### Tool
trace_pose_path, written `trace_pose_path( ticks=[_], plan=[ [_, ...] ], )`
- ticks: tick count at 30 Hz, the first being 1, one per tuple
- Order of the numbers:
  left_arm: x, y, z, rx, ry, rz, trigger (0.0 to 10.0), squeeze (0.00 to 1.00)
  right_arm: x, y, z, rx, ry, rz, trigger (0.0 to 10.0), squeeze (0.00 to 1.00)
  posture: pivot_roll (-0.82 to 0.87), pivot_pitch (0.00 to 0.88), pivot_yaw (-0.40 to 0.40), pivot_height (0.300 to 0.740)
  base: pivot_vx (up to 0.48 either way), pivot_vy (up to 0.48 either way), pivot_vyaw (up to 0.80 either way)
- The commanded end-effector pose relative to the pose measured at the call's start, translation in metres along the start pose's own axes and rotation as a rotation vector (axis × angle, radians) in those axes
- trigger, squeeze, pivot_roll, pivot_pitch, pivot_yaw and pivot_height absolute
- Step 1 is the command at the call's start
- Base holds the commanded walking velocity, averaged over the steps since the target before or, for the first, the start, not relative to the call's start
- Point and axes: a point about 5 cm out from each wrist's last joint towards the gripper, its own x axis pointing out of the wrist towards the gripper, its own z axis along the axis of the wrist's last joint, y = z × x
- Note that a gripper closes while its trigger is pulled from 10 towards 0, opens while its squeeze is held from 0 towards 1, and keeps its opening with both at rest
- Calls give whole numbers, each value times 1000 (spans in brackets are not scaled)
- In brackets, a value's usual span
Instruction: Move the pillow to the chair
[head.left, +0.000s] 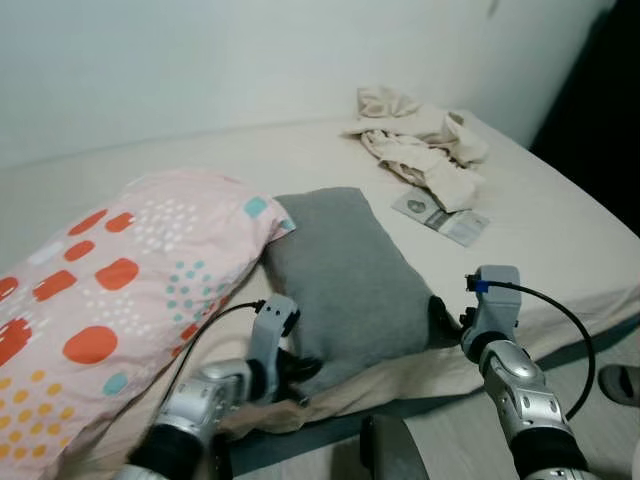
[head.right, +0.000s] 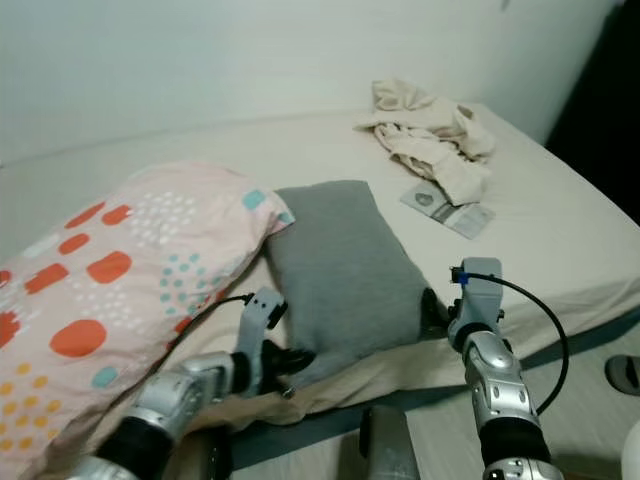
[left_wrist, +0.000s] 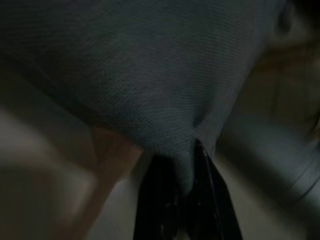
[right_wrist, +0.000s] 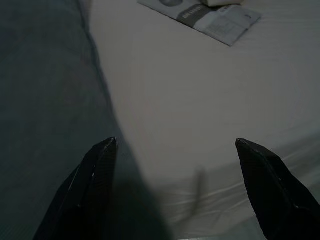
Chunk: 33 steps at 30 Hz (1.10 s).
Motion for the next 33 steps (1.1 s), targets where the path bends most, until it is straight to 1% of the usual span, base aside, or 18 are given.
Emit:
trace_pose_path(
  ticks=[1, 4, 5, 7, 8, 10, 11, 12, 14, 17, 18, 19, 21, 24, 26, 27, 31, 33],
  plan=[
    [-15, 10, -24, 34, 148, -14, 0, 0, 0, 4, -6, -2, 21, 14, 10000, 0, -83, 99, -24, 582, 0, 0, 0],
    [-51, 44, -18, 151, 222, 81, 0, 0, 1, 6, -5, 1, 19, 17, 10000, 0, -76, 100, -25, 582, 0, 0, 0],
    [-51, 44, -18, 151, 222, 81, 0, 0, 1, 6, -5, 1, 19, 17, 10000, 0, -76, 100, -25, 582, 0, 0, 0],
    [-68, 60, -14, 203, 254, 147, 0, 0, 2, 7, -5, 3, 18, 18, 10000, 0, -73, 102, -25, 582, 0, 0, 0],
    [-68, 60, -14, 203, 254, 147, 0, 0, 2, 7, -5, 3, 18, 18, 10000, 0, -73, 102, -25, 582, 0, 0, 0],
    [-87, 79, -6, 281, 287, 250, 0, 0, 3, 8, -4, 7, 16, 21, 10000, 0, -70, 101, -25, 582, 0, 0, 0],
    [-87, 79, -6, 281, 287, 250, 0, 0, 3, 8, -4, 7, 16, 21, 10000, 0, -70, 101, -25, 582, 0, 0, 0],
    [-101, 93, 3, 353, 305, 359, 0, 0, 3, 9, -4, 12, 15, 23, 10000, 0, -70, 101, -25, 582, 0, 0, 0],
    [-107, 100, 7, 392, 306, 420, 0, 0, 3, 10, -4, 20, 12, 23, 10000, 0, -70, 100, -26, 582, 0, 0, 0],
    [-114, 108, 16, 459, 304, 525, 0, 0, 2, 10, 0, 71, -20, 21, 10000, 0, -71, 101, -26, 582, 0, 0, 0],
    [-118, 114, 19, 514, 320, 592, 0, 0, 3, 9, 2, 100, -40, 10, 10000, 0, -71, 101, -26, 582, 0, 0, 0],
    [-121, 116, 21, 541, 329, 625, 0, 0, 3, 7, 4, 113, -49, 3, 10000, 0, -71, 101, -26, 582, 0, 0, 0],
    [-124, 120, 24, 564, 329, 669, 0, 0, 4, 4, 5, 130, -59, -17, 10000, 0, -76, 106, -23, 582, 0, 0, 0],
    [-125, 121, 26, 557, 311, 684, 0, 0, 5, 1, 6, 141, -63, -37, 10000, 0, -77, 107, -21, 582, 0, 0, 0],
    [-119, 119, 28, 493, 236, 673, 0, 0, 6, -6, 6, 149, -63, -72, 10000, 0, -79, 114, -14, 582, 0, 0, 0],
    [-119, 119, 28, 493, 236, 673, 0, 0, 6, -6, 6, 149, -63, -72, 10000, 0, -79, 114, -14, 582, 0, 0, 0],
    [-90, 105, 15, 380, 111, 596, 0, 0, 15, -29, 16, 188, -85, -119, 10000, 0, -81, 131, 2, 582, 0, 0, 0],
    [-86, 102, 13, 364, 98, 584, 0, 0, 16, -31, 18, 201, -81, -120, 10000, 0, -81, 131, 2, 582, 0, 0, 0]
  ],
)
